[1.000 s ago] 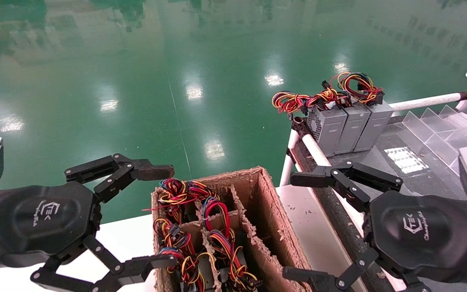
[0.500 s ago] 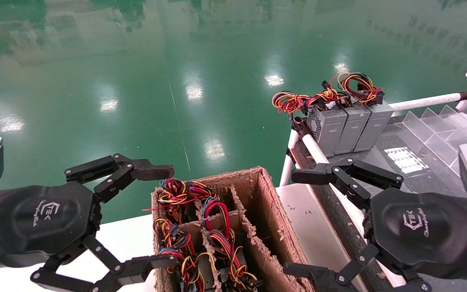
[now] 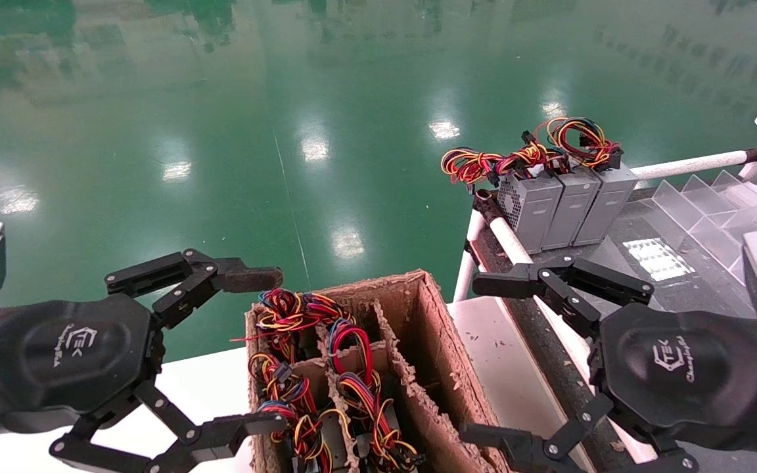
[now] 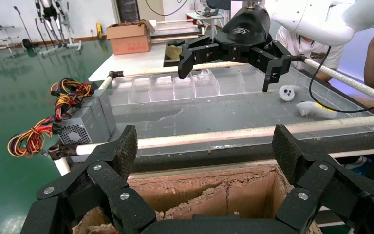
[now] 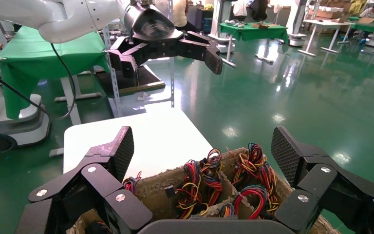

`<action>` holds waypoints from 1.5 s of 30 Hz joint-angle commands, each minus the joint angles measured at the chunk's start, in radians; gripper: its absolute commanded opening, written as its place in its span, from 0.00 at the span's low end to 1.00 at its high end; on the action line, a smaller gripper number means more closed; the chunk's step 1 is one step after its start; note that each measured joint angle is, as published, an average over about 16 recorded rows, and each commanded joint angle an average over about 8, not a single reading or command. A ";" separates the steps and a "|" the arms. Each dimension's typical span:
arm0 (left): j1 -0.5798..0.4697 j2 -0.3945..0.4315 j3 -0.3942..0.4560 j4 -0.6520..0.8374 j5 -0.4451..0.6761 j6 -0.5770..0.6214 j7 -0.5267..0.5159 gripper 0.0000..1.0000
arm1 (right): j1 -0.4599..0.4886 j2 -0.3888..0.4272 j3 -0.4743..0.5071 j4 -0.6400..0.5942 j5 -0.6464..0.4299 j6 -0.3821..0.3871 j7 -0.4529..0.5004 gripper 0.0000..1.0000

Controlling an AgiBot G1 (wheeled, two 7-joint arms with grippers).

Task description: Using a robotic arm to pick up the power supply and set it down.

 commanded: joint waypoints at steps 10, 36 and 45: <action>0.000 0.000 0.000 0.000 0.000 0.000 0.000 1.00 | 0.001 0.000 0.000 -0.001 0.000 0.000 0.000 1.00; 0.000 0.000 0.000 0.000 0.000 0.000 0.000 1.00 | 0.001 0.000 0.000 -0.001 0.000 0.000 0.000 1.00; 0.000 0.000 0.000 0.000 0.000 0.000 0.000 1.00 | 0.001 0.000 0.000 -0.001 0.000 0.000 0.000 1.00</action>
